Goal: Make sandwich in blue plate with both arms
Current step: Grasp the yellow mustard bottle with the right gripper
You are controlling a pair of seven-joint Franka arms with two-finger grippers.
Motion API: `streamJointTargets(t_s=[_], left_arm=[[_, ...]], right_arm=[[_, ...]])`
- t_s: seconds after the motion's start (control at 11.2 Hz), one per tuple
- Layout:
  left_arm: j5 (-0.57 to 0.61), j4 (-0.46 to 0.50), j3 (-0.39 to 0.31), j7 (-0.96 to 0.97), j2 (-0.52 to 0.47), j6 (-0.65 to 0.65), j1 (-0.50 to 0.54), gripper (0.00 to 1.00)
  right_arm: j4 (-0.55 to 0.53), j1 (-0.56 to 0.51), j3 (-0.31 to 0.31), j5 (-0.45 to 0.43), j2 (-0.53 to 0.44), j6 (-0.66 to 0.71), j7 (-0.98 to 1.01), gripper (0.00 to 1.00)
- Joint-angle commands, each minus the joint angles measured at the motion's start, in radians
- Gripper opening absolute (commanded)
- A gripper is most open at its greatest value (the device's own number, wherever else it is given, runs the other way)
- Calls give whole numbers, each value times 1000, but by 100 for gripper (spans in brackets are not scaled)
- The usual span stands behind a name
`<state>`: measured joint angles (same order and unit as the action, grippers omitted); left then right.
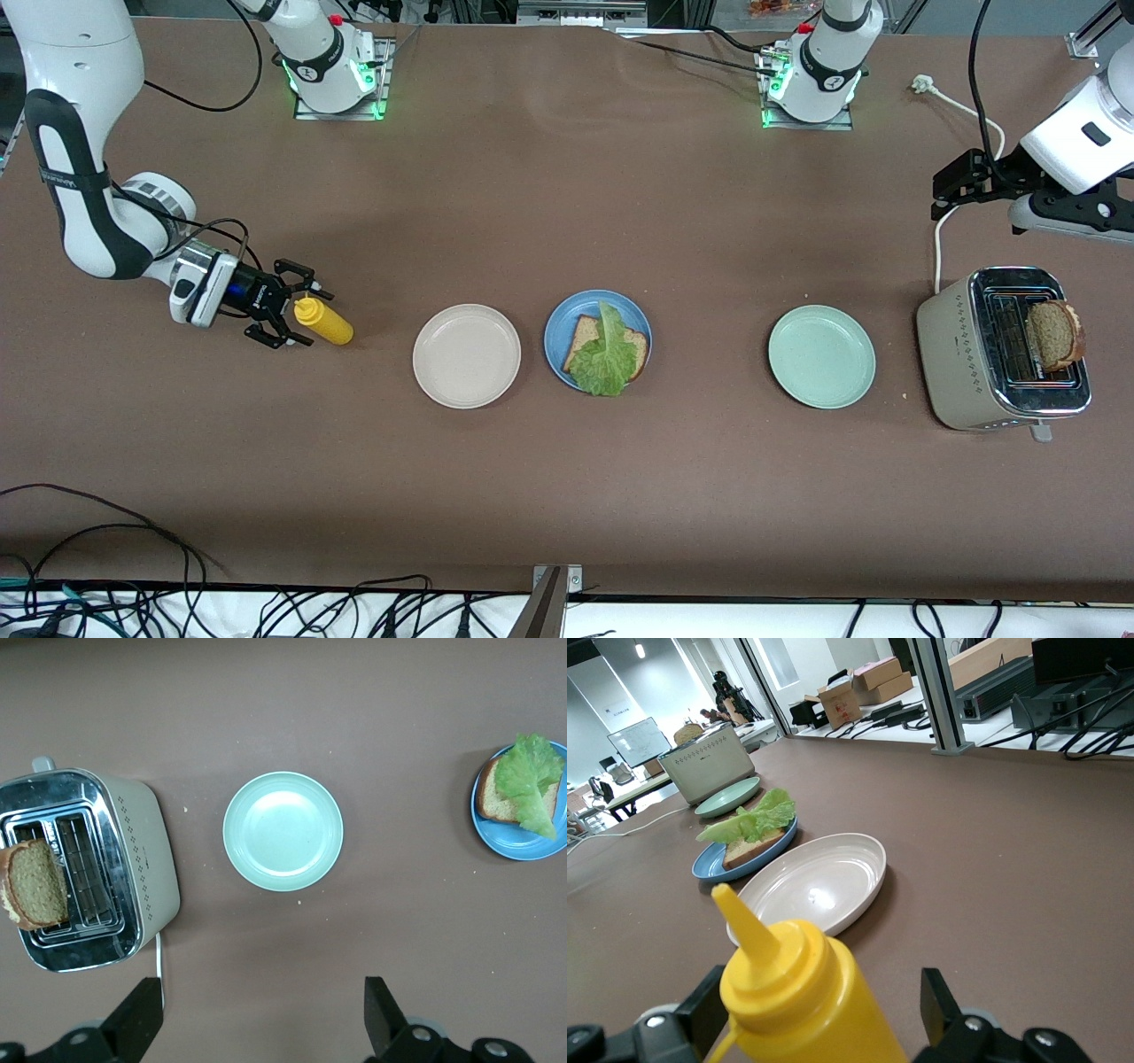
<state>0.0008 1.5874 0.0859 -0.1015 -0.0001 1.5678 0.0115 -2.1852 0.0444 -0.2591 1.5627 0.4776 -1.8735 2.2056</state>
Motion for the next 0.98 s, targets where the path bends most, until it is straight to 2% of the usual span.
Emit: streamJointTargets(t_s=[0.0,0.09,0.18,0.27,0.53,0.62,0.8,0.89], left_arm=[[22,-61,0,-1,40,-9,-5,100],[22,-63,-2,-3,45,-9,1,100],[22,-64,-3,-3,49,-9,2,100],[21,-64,-3,-3,52,-9,2,100],[22,-86,-2,-3,61,-9,2,100],[22,-89,-3,-3,69,-9,2,100],[22,-89,-3,-1,69,-9,2,100],[22,-89,-3,-1,69,-9,2,100]], right_arm=[[15,0,3,23,21,0,17,66],[18,0,3,23,19,0,17,32],[19,0,3,22,19,-1,16,4],[28,0,3,19,19,-6,13,0],[65,0,1,-9,15,-36,-3,0],[112,2,1,-91,9,-86,-33,0],[220,8,4,-384,-36,-165,-317,0],[273,12,4,-497,-39,-170,-437,0]])
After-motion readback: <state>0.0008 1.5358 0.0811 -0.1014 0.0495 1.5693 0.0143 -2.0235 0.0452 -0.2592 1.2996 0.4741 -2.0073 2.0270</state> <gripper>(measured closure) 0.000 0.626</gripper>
